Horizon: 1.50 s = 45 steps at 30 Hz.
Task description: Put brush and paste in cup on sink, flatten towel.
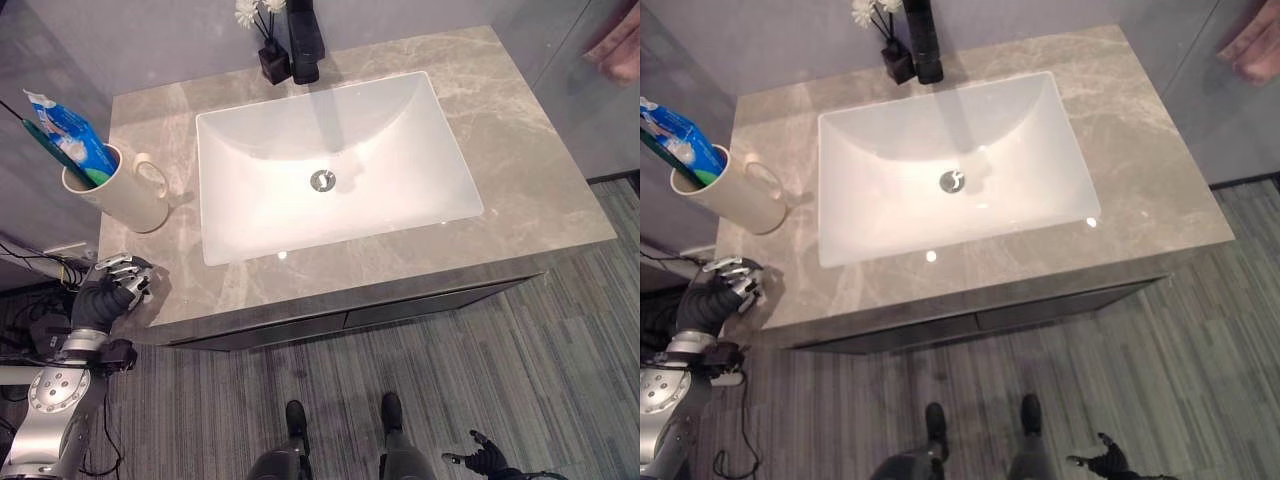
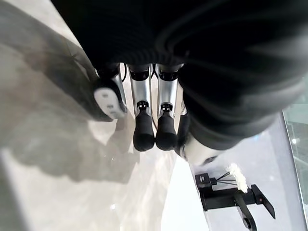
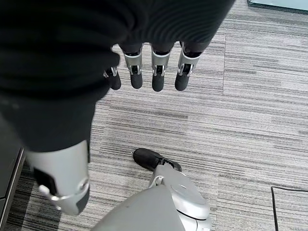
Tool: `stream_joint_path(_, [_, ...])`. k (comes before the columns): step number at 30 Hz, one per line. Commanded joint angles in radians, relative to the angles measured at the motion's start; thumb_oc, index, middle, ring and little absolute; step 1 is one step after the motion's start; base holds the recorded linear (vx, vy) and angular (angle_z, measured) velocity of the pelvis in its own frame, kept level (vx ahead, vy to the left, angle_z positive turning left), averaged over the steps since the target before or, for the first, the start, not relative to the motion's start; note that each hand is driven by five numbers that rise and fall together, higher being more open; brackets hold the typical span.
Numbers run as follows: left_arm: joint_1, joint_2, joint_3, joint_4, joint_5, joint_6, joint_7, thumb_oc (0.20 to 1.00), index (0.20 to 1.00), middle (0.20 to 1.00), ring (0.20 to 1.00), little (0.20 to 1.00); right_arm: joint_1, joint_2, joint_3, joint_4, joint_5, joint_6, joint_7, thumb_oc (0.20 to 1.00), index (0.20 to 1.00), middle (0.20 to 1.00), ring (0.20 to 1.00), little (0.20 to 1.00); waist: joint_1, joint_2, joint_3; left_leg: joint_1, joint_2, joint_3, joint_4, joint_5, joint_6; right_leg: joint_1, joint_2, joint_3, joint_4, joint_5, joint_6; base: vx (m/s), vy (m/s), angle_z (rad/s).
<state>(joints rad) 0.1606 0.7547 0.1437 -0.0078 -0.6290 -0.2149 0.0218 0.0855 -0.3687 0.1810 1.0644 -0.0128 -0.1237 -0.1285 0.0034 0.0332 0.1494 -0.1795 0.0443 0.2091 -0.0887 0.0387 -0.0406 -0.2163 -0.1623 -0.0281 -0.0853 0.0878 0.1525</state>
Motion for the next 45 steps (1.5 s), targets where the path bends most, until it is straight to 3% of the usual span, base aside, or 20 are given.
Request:
stream_joint_path(1, [-0.023,0.049,0.010,0.058,-0.016,-0.014,0.033,0.200,0.200,0.200,0.200,0.200,-0.035,-0.029,0.028,-0.025,0.029,0.000,-0.009,1.000,1.000,1.000,1.000,1.000,-0.026,-0.013,0.028,-0.055,0.013,-0.067,0.001,0.066,-0.018,0.053,-0.047,-0.017,0.025,0.001,0.023,0.00,0.008,-0.04])
stream_joint_path(22, [-0.259,0.102,-0.004,0.133,0.087,-0.012,0.139,0.200,0.200,0.200,0.200,0.200,-0.067,-0.026,0.069,-0.048,0.046,0.008,0.000,1.000,1.000,1.000,1.000,1.000,-0.038,-0.037,0.042,-0.078,0.020,-0.058,0.004,0.064,-0.019,0.023,-0.042,-0.002,0.015,0.005,0.021,0.00,0.003,-0.02])
stream_joint_path(35, [-0.443,0.129,-0.074,0.249,0.141,0.000,0.186,0.200,0.200,0.200,0.200,0.200,-0.079,-0.029,0.084,-0.026,0.043,0.014,0.000,1.000,1.000,1.000,1.000,1.000,-0.053,-0.044,0.045,-0.084,0.022,-0.055,0.006,0.062,-0.020,0.014,-0.035,0.001,0.014,0.000,0.020,0.00,0.000,0.00])
stream_joint_path(45, [-0.677,0.120,-0.193,0.391,0.131,-0.002,0.244,0.200,0.200,0.200,0.200,0.200,-0.107,-0.026,0.117,-0.036,0.062,0.014,-0.011,1.000,1.000,1.000,1.000,1.000,-0.069,-0.052,0.049,-0.091,0.028,-0.051,0.009,0.065,-0.021,0.001,-0.027,0.012,0.016,-0.001,0.018,0.00,0.000,0.00])
